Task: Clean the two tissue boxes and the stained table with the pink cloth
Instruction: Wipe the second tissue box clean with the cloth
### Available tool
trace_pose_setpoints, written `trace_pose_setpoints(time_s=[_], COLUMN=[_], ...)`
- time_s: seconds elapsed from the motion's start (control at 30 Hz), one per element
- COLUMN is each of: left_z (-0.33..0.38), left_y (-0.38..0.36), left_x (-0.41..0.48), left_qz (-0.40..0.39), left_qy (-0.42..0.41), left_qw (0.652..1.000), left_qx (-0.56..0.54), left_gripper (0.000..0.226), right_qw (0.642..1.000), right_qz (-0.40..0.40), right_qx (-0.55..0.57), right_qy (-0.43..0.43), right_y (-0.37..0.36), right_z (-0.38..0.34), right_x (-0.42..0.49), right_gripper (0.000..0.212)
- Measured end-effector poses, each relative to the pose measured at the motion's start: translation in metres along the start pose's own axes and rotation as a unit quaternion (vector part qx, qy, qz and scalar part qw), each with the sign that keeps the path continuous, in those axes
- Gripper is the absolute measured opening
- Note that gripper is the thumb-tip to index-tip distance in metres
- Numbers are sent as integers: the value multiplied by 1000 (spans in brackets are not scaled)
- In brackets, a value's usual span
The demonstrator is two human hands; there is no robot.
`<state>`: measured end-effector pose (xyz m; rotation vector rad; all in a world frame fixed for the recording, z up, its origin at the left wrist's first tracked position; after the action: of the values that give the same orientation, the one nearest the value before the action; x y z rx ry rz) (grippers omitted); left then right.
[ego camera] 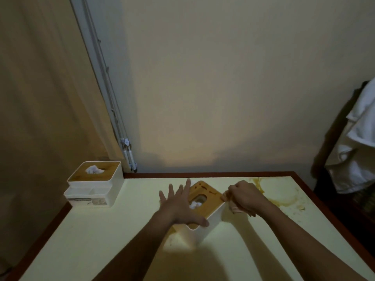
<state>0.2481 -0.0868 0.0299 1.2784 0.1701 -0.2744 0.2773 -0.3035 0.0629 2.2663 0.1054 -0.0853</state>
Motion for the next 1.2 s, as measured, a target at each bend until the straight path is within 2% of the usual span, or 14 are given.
trace_pose_setpoints(time_s=[0.13,0.2,0.33,0.47,0.57,0.63,0.8,0.93,1.0,1.13,1.2], left_z=[-19,-29,-34,-28,-28,-26,-27,-26,-24,-19,-17], left_y=[23,28,25,28,26,17,-3,-6,-8,-12,-15], left_x=[6,10,14,16,20,21,20,19,19,17,14], left_qz=[-48,-62,-61,-73,-94,-73,51,61,66,135,175], left_qy=[-6,6,-3,-61,-65,-56,-67,-80,-82,-76,-64], left_qw=[997,995,996,994,992,996,993,993,994,988,982], left_qx=[53,76,72,57,54,10,-81,-63,-38,-20,30], left_gripper=[144,142,131,119,124,122,132,131,119,73,70], right_qw=[1000,1000,992,984,987,981,984,972,966,969,969], right_qz=[-26,-20,13,52,7,-34,-68,-73,-70,-71,-67], right_qx=[-1,15,107,59,-43,-139,-136,-198,-229,-219,-218], right_qy=[-8,18,69,159,155,132,91,101,103,93,95], right_y=[13,18,7,-20,-52,-70,-76,-80,-80,-81,-82], right_z=[2,-4,-24,-43,-39,-28,-17,-19,-20,-23,-27], right_x=[-10,-11,-9,-6,-5,-6,-16,-35,-36,-17,-7], right_gripper=[35,33,25,29,43,51,57,57,58,58,61])
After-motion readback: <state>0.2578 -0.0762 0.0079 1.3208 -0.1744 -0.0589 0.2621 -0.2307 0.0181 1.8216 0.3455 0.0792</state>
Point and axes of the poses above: each hand's wrist, its own x-axis towards the middle knuckle, its own y-axis out of the back of the hand, z = x × y, the point moved 5 cm from there along x, towards the middle knuckle, and after that the axes turned 5 degrees about x, right-handed, at the moved point
